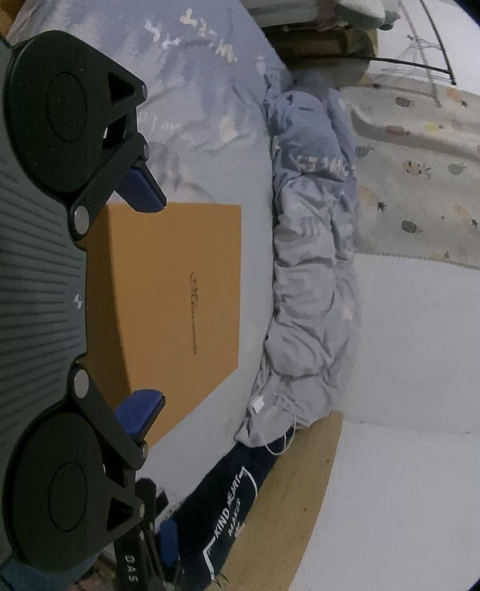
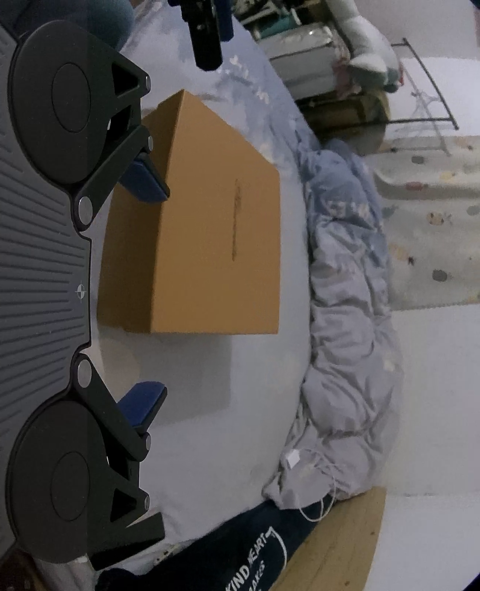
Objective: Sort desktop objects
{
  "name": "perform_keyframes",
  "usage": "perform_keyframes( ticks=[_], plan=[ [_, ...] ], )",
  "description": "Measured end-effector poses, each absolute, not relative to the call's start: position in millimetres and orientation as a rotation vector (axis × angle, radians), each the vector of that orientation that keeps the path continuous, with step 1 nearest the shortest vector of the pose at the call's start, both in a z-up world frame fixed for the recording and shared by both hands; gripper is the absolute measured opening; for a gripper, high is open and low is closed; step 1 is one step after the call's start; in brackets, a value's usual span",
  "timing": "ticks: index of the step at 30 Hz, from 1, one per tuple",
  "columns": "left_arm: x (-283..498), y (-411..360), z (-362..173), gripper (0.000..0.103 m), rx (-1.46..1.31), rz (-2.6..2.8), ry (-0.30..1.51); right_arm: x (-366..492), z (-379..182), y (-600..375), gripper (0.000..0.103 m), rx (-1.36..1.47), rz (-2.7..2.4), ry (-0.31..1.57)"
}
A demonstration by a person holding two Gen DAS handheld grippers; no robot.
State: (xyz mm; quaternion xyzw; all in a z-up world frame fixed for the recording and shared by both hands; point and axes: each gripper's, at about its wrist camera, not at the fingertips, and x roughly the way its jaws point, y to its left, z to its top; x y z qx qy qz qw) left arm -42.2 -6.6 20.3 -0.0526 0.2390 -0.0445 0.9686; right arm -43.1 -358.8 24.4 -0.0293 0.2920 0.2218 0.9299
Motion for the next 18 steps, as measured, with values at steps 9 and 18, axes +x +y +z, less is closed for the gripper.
perform_keyframes(
  ticks=[9, 18],
  plan=[
    [-48.4, -6.7, 21.3, 0.103, -0.117, -0.041, 0.473, -51.2, 23.3, -353.5, 0.103, -0.043, 0.471, 0.619],
    [-50.7, -10.4, 20.8, 0.103, -0.084, -0.052, 0.487, -51.7, 23.2, -355.3, 0.103, -0.035, 0.464, 0.622]
  ],
)
